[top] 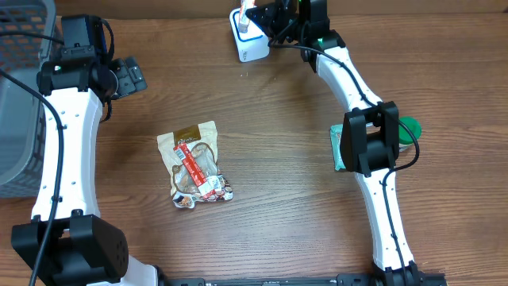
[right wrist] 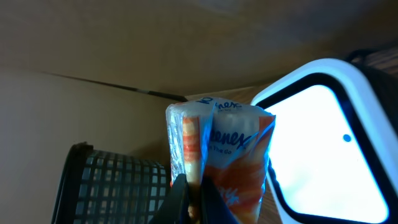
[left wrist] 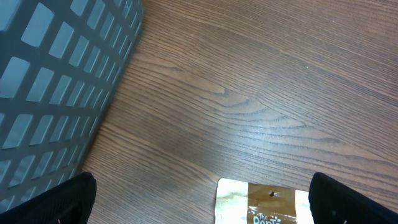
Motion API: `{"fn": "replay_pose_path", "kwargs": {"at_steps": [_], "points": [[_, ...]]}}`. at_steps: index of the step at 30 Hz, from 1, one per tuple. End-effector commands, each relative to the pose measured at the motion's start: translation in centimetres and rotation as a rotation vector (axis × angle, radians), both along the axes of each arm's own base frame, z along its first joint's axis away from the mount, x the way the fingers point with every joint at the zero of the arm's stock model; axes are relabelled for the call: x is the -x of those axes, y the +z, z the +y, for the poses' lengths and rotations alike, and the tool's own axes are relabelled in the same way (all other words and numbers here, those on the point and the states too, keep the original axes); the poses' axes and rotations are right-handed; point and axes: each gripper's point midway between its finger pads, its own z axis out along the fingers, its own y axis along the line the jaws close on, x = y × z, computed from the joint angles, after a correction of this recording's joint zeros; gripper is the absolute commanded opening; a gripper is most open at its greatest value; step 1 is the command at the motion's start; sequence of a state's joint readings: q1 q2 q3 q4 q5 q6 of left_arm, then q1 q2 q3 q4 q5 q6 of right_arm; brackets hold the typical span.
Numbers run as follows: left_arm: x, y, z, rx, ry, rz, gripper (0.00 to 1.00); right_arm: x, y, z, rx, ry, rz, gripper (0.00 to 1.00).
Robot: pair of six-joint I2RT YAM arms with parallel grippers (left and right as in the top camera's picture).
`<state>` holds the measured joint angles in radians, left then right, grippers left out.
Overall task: Scan the item barcode
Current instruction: 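Hold the tissue pack in front of the white scanner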
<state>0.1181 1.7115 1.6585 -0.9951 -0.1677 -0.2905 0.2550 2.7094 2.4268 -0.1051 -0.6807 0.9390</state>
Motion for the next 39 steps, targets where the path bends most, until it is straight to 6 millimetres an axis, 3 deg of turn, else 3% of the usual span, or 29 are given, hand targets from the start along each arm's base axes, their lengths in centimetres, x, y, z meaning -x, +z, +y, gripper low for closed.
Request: {"fn": "replay_pose_path", "kwargs": {"at_steps": [1,10,19,24,26,28,33,36,39], "points": [[-0.2,1.0,-0.1,0.01,0.015,-0.032,1.0,-0.5,0.3,-0.4,-0.001,-0.019,-0.013,0.04],[-0.2,1.0,-0.1,0.01,0.015,-0.032,1.0,-0.6,-4.1,-0.2,0.011,-0.01,0.034,0.04],[-0.2,1.0,-0.1,0.01,0.015,-0.032,1.0,-0.4,-4.4,0.0,0.003,0.011,0.035,0.04],[-0.2,1.0,-0.1,0.01,0.015,-0.032,1.0,0.4,-1.0,-0.1,-0.051,0.072,0.013,0.04],[-0.2,1.0,-0.1,0.01,0.015,-0.032,1.0,0.7,1.4,-0.2,-0.063,0.087,-0.018,0.04],[-0.2,1.0,-0.1,0.01,0.015,-0.032,1.0,1.7,5.6,-0.2,-0.08,0.13,-0.079,0.04],[-0.2,1.0,-0.1,0.01,0.015,-0.032,1.0,4.7,12.0,-0.7,-0.019,0.172,-0.127,0.04],[-0.2,1.0,-0.1,0.01,0.015,-0.032,1.0,7.7,14.0,-1.4,0.102,0.221,-0.164,0.04],[-0.2,1.0,-0.1,0.01,0.015,-0.032,1.0,10.7,14.0,-3.2,0.245,0.213,-0.094,0.04]]}}
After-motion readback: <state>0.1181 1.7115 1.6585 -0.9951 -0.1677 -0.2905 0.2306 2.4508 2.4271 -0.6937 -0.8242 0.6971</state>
